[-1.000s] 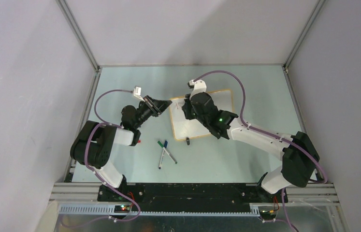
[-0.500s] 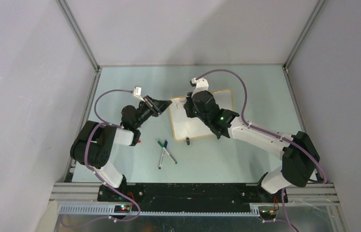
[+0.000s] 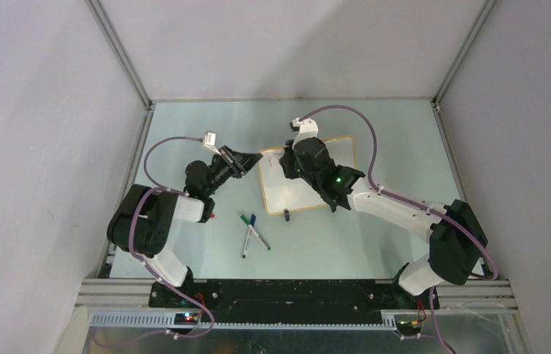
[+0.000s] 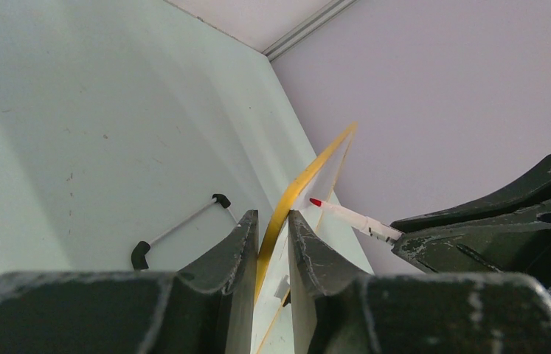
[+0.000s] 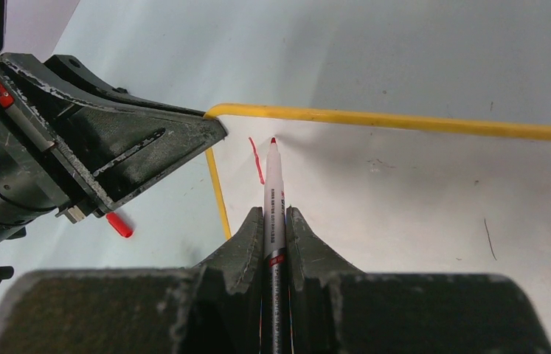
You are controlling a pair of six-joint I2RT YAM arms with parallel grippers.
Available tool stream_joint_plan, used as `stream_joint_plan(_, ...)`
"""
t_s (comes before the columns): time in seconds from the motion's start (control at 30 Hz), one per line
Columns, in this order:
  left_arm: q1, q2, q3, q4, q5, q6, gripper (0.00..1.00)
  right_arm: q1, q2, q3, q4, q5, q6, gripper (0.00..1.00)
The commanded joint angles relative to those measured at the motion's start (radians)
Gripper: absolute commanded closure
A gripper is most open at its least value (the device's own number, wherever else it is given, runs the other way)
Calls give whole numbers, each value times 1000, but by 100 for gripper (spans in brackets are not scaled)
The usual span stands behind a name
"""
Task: Write a sentence on the whiteboard
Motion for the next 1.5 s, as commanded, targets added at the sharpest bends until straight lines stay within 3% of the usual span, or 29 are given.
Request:
stream_joint_plan(0.0, -5, -38, 14, 23, -6, 28, 76, -15, 16, 38, 37, -4, 18, 100)
stream_joint_plan(1.47, -4, -55, 11, 9, -9, 40, 76, 4, 50, 75, -67, -31, 13, 100)
